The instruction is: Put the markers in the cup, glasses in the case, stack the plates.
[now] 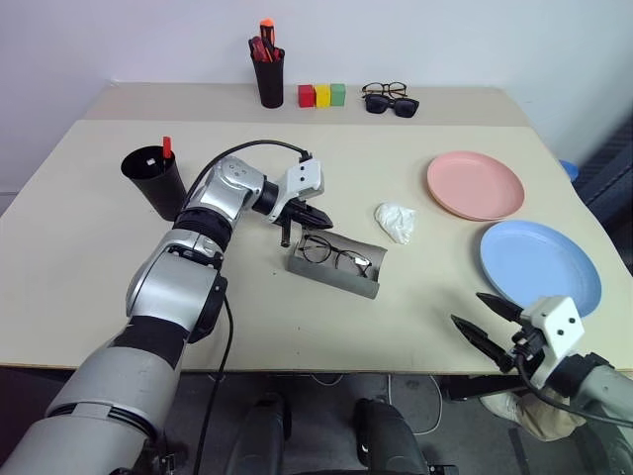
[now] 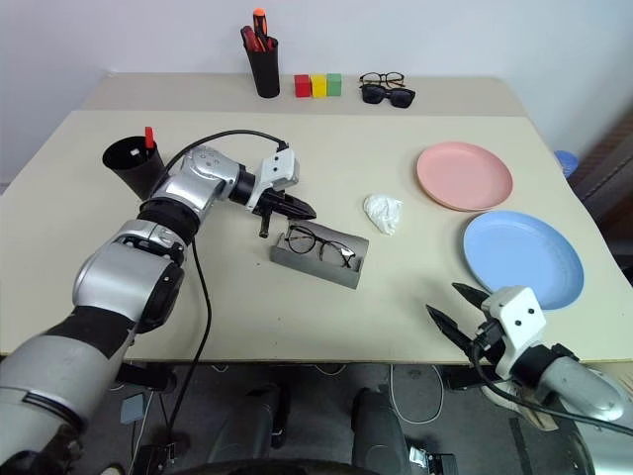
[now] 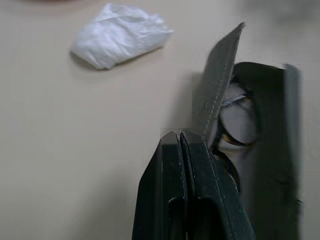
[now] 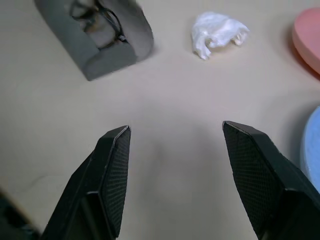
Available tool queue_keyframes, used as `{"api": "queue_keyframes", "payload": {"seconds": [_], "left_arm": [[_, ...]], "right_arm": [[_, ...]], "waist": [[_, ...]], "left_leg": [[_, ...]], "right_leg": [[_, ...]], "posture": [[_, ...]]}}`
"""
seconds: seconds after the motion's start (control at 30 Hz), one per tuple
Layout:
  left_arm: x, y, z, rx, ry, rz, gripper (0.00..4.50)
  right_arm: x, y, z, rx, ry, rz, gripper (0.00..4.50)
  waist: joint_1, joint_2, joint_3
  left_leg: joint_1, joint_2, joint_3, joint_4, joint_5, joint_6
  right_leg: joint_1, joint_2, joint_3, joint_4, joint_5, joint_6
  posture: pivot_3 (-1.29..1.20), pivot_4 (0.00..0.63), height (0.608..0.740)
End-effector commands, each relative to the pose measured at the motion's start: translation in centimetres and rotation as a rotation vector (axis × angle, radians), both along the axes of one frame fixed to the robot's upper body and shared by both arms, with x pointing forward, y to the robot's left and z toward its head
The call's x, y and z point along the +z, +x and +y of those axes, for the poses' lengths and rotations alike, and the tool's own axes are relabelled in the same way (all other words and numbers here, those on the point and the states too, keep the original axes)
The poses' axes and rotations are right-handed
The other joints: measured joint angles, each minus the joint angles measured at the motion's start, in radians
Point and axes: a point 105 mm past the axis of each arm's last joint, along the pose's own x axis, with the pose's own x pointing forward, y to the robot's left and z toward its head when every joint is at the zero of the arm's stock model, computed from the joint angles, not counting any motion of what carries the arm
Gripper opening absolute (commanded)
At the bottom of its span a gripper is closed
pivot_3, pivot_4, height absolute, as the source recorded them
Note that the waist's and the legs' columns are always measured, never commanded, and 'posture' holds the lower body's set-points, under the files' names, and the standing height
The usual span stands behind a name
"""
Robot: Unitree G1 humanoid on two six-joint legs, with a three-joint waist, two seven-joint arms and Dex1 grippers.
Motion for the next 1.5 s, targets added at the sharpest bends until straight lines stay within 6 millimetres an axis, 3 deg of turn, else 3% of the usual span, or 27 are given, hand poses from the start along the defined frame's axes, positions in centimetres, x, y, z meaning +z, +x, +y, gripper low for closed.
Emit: {"api": "queue_keyframes", "payload": {"seconds": [0.03,0.37,0.57,0.67,0.77,0.87,1.0,1.13,1.23,1.37,1.5], "left_arm": [[0.0,-0.8,0.6,-0.057,0.019,0.046,0.02],[-3.0,-3.3,2.2,-0.142,0.075,0.117,0.02],[2.8,-3.9,0.8,-0.126,-0.182,0.005,0.02],[4.2,-4.6,-0.7,-0.111,-0.273,-0.094,0.02],[3.0,-4.6,-1.5,-0.063,-0.29,-0.109,0.79],[1.7,-5.3,-2.1,-0.064,-0.285,-0.077,2.37],[1.7,-6.1,-2.9,-0.076,-0.297,-0.065,4.36],[1.9,-6.5,-3.3,-0.067,-0.294,-0.079,4.44],[1.9,-6.6,-3.3,-0.054,-0.297,-0.083,4.5],[1.9,-6.6,-3.3,-0.039,-0.299,-0.089,4.5],[1.8,-6.6,-3.4,-0.036,-0.299,-0.089,4.5]], "right_arm": [[1.9,-0.5,0.3,0.032,0.003,-0.069,2.97],[1.7,0.6,-0.8,-0.035,-0.025,-0.074,2.97],[1.3,3.0,-4.2,-0.21,-0.057,-0.088,2.97],[0.4,3.7,-5.7,-0.254,-0.075,-0.06,2.97],[-0.8,4.4,-6.7,-0.274,-0.082,-0.022,2.97],[-2.2,4.9,-7.7,-0.29,-0.094,0.017,2.97],[-2.2,5.6,-7.9,-0.287,-0.099,0.025,2.97],[-1.8,6.4,-7.4,-0.275,-0.081,0.035,2.97],[-1.6,6.8,-7.0,-0.277,-0.064,0.044,2.14],[-1.1,6.9,-6.2,-0.264,-0.051,0.049,0.05],[-0.8,6.7,-6.2,-0.271,-0.064,0.052,0.05]], "waist": [[0.0,0.0,0.0],[-0.001,0.0,0.0],[0.001,0.0,0.0],[0.004,0.001,0.0],[0.002,0.001,-0.001],[-0.006,0.001,-0.001],[-0.007,0.002,-0.001],[-0.006,0.002,-0.001],[-0.003,0.002,-0.001],[-0.001,0.002,-0.001],[-0.001,0.002,-0.001]], "left_leg": [[0.0,0.0,0.0,0.0,0.0,0.0],[0.0,0.0,0.0,0.0,0.0,0.0],[0.001,0.001,0.0,0.001,0.0,0.0],[0.001,0.0,0.0,0.0,0.0,0.0],[0.001,0.0,0.0,0.001,0.0,0.0],[0.004,0.0,0.0,0.0,0.0,0.0],[0.005,0.0,0.0,0.0,0.0,0.0],[0.006,0.0,0.0,0.0,0.0,0.0],[0.006,0.0,0.0,0.0,0.0,0.0],[0.006,0.0,0.0,0.0,0.0,0.0],[0.006,0.0,0.0,0.0,0.0,0.0]], "right_leg": [[0.0,0.0,0.0,0.0,0.0,0.0],[0.001,0.0,0.0,0.0,0.0,0.0],[0.001,0.0,0.0,0.001,0.0,-0.001],[0.001,0.0,0.0,0.0,0.0,-0.001],[0.002,0.0,0.0,0.0,0.0,0.0],[0.003,0.0,0.001,0.002,0.0,0.0],[0.003,0.0,0.001,0.004,0.0,0.0],[0.003,0.0,0.001,0.004,0.0,0.0],[0.003,0.0,0.001,0.004,0.0,0.0],[0.003,0.0,0.001,0.004,0.0,0.0],[0.004,0.0,0.001,0.004,0.0,0.0]], "posture": [[0.0,0.15,0.74],[0.0,0.15,0.74],[0.0,0.15,0.74],[0.0,0.15,0.74],[0.0,0.15,0.74],[0.0,0.15,0.74],[0.0,0.15,0.74],[0.0,0.15,0.74],[0.0,0.15,0.74],[0.0,0.15,0.74],[0.0,0.15,0.74]]}}
